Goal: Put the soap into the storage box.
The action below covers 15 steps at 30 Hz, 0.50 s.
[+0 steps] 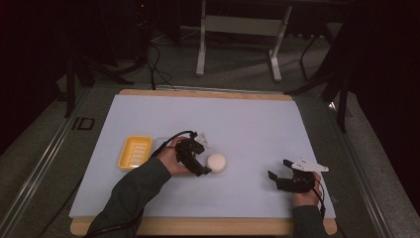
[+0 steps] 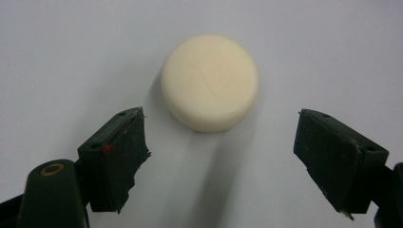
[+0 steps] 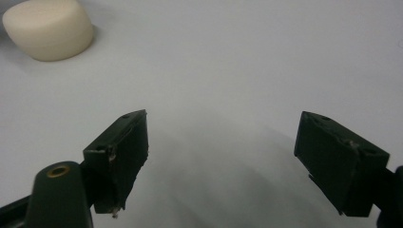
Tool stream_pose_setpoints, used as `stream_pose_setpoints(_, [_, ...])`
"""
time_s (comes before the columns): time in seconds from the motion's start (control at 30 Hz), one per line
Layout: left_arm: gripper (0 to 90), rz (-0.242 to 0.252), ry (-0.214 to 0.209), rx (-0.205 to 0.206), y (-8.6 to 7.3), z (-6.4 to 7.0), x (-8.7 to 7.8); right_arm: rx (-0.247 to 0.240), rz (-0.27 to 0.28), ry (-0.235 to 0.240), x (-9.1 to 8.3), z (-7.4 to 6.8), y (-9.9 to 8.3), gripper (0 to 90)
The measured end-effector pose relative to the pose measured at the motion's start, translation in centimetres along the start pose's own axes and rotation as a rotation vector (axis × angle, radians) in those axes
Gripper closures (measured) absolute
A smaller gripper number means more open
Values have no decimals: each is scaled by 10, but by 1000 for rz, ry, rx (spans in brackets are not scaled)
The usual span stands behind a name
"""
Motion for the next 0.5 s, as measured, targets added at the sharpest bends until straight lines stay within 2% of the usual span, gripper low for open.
stream_pose_setpoints(0.13, [197,-14,-19,-3,1,0,4,-3,-2,0,0,0,0,183])
stream_pose_setpoints(0.3, [185,-14,-9,2,4,-2,4,-6,-6,2,1,-1,0,183])
stream_pose_setpoints(0.5, [123,-22,9,9,8,-3,6,-9,-9,2,1,-1,0,183])
Point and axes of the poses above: each handheld gripper's, and its own axes: x roughly forward along the jaws, y roughly out of its top, z roughly to its right, the point moved 4 cm from there along x, roughly forward along the jaws, and after that the axes turned 5 degrees about x, right-handed, at the moved point
